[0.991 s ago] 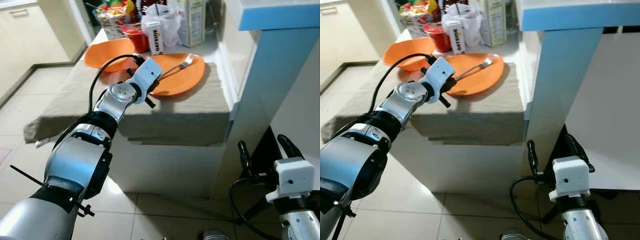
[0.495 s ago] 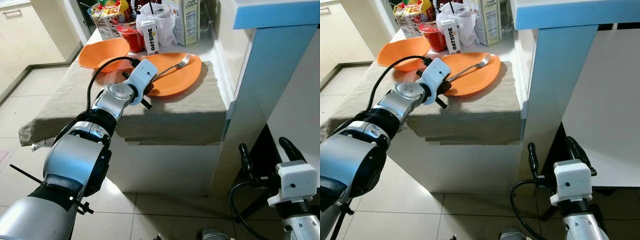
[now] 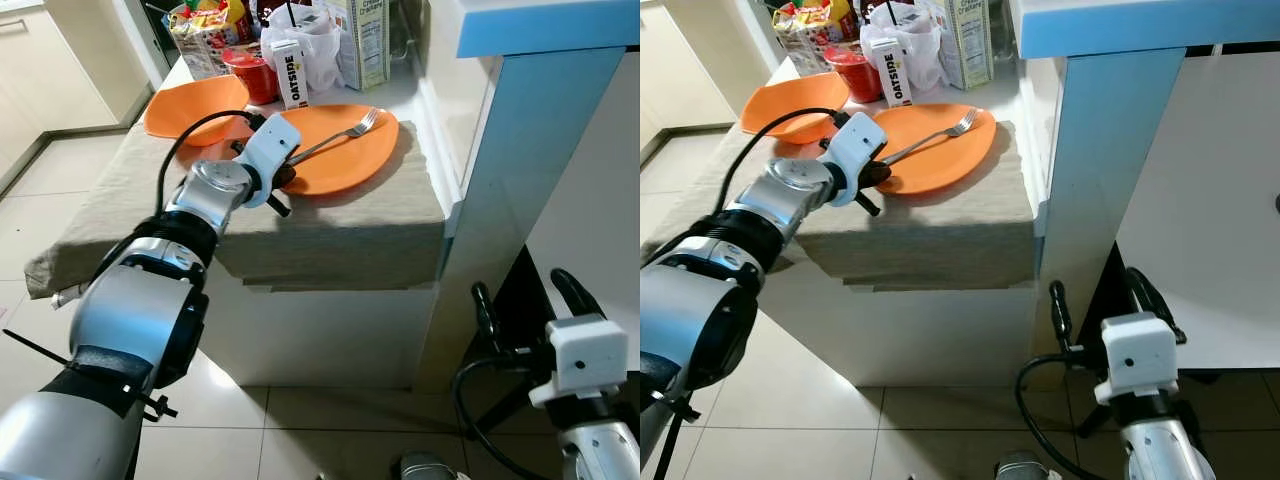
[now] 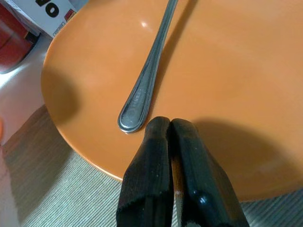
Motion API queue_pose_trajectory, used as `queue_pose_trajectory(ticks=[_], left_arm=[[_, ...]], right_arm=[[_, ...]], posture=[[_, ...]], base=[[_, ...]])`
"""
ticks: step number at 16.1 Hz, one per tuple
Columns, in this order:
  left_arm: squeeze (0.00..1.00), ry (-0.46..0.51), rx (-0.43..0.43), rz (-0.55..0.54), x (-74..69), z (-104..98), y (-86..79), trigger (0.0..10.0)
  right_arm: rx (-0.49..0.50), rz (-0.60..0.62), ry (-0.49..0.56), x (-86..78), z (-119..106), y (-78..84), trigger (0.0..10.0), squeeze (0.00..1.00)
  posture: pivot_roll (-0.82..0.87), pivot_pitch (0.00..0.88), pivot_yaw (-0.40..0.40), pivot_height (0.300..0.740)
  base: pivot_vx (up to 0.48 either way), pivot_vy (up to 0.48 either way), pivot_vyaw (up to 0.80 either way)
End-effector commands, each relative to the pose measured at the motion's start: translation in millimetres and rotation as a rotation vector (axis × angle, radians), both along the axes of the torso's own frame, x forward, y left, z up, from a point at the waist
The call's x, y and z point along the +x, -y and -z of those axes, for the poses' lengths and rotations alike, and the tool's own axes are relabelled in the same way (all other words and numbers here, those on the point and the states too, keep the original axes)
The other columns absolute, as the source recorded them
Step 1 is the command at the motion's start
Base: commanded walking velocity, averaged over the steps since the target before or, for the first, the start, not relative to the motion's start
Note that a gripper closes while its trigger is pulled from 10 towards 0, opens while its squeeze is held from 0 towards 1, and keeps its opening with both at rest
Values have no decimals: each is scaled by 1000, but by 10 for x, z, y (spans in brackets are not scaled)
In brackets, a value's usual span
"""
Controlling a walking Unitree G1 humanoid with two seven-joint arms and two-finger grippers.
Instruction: Setting the table
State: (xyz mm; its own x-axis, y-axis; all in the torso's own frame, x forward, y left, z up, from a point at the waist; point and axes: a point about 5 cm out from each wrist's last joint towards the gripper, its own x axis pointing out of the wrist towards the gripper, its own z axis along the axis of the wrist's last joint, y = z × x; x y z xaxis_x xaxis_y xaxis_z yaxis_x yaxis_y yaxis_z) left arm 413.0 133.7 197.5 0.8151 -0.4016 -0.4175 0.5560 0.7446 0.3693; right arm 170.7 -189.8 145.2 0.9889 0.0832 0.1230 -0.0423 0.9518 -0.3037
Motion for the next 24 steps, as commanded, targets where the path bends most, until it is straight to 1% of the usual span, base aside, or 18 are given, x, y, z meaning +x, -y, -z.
queue_pose_trajectory(ticks=[1,2,3,4,5,7,9,13,16,17,20,22,23,24], left_arm=[[0,-87,22,-20,-43,130,-143,10000],[0,-91,14,-16,-44,124,-143,10000],[0,-100,-15,9,-44,94,-108,10000],[0,-101,-21,15,-44,89,-98,10000],[0,-106,-45,53,-48,62,-30,10000],[0,-111,-40,83,-58,68,21,10000],[0,-114,-57,104,-62,47,65,10000],[0,-119,-110,167,-87,-59,161,10000],[0,-110,-168,216,-128,-179,305,10000],[0,-98,-173,228,-141,-214,339,10000],[0,-84,-213,216,-157,-303,366,10000],[0,-75,-252,240,-205,-392,437,10000],[0,-23,-241,216,-196,-438,411,10000],[0,5,-235,175,-158,-445,345,10000]], right_arm=[[5,-15,-20,17,31,-28,10000,0],[5,-17,-20,22,32,-32,10000,0],[5,-26,-18,48,37,-42,10000,0],[5,-28,-18,54,38,-44,10000,0],[5,-38,-17,82,43,-59,10000,0],[4,-44,-17,110,48,-66,10000,0],[4,-53,-16,136,54,-79,10000,0],[3,-62,-16,188,78,-108,10000,0],[2,-71,-17,233,99,-130,10000,0],[1,-72,-17,245,103,-136,10000,0],[1,-79,-17,270,111,-153,10000,0],[-1,-79,-18,280,119,-158,10000,0],[0,-76,-15,283,123,-158,10000,0],[1,-75,-13,284,123,-158,10000,0]], posture=[[-274,78,158,735],[-274,78,158,735],[-262,74,153,735],[-262,74,153,735],[-251,68,149,735],[-242,63,144,735],[-236,57,141,735],[-227,46,142,735],[-212,35,137,735],[-211,34,137,735],[-209,31,138,735],[-210,28,139,735],[-210,28,139,735],[-212,26,142,735]], base=[[0,0,0],[0,0,0],[0,0,0],[0,0,0],[0,0,0],[0,0,0],[0,0,0],[0,0,0],[0,0,0],[0,0,0],[0,0,0],[0,0,0],[0,0,0],[0,0,0]])
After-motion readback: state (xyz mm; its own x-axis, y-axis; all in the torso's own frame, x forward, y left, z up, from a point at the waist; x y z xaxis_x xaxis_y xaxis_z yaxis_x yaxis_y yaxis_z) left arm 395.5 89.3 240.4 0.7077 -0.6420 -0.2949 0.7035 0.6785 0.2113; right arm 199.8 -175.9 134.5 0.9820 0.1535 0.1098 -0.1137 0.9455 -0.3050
